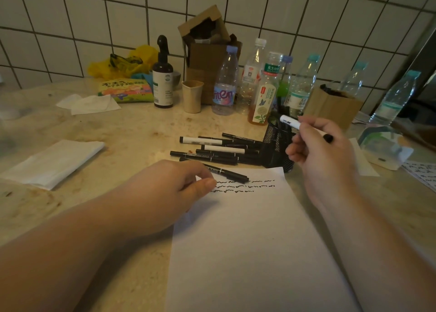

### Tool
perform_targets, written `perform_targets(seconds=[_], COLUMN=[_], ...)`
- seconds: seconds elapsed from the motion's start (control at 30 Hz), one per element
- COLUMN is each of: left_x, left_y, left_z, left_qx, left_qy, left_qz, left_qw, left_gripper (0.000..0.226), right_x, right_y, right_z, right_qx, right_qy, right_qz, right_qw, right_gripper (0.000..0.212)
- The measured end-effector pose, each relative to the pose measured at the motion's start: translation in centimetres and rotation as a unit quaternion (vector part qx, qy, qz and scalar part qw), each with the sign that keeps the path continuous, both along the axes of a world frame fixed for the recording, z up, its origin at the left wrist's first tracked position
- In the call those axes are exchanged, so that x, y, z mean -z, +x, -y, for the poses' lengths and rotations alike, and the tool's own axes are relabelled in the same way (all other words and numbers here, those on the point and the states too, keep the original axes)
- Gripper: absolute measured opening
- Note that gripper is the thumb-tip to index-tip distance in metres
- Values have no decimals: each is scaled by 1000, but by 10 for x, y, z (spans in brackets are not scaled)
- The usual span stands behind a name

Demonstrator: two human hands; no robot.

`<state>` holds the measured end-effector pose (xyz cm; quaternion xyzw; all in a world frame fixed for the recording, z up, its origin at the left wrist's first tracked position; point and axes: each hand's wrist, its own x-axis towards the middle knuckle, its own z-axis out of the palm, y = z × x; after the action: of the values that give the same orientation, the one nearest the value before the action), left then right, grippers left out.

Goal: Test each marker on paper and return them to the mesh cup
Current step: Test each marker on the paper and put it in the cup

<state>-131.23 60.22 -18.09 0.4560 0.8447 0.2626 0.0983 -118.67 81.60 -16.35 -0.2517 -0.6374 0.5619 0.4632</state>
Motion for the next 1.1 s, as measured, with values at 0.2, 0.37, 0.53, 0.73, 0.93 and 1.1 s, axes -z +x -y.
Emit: perform_targets(seconds=[0.2, 0.37, 0.53, 0.73, 0.93, 1.1], left_x=[-1, 0, 0, 0, 0, 1], left_y=[0, 0, 0, 0, -1, -1], left_z=[-1, -1, 1, 1, 0, 0], left_qx=[7, 10, 17, 14, 18, 26], left_qy=[-4, -2, -1, -6, -19, -17], left_qz=[-9, -6, -14, -21, -42, -64], left_qw=[1000, 1000, 1000, 1000, 999, 997], left_gripper=[28, 31, 30, 26, 21, 21], right_x=[1, -4, -7, -2, 22, 31], right_y=[0, 4, 4, 4, -2, -8], right_z=[-10, -13, -14, -5, 20, 26], right_qx=[72, 51, -56, -30, -160, -210], right_qy=[-51, -103, -129, -34, 291, 371], right_qz=[-8, -63, -132, -28, 309, 407], right_qw=[996, 991, 981, 999, 891, 808], right_gripper=[11, 7, 41, 39, 20, 22])
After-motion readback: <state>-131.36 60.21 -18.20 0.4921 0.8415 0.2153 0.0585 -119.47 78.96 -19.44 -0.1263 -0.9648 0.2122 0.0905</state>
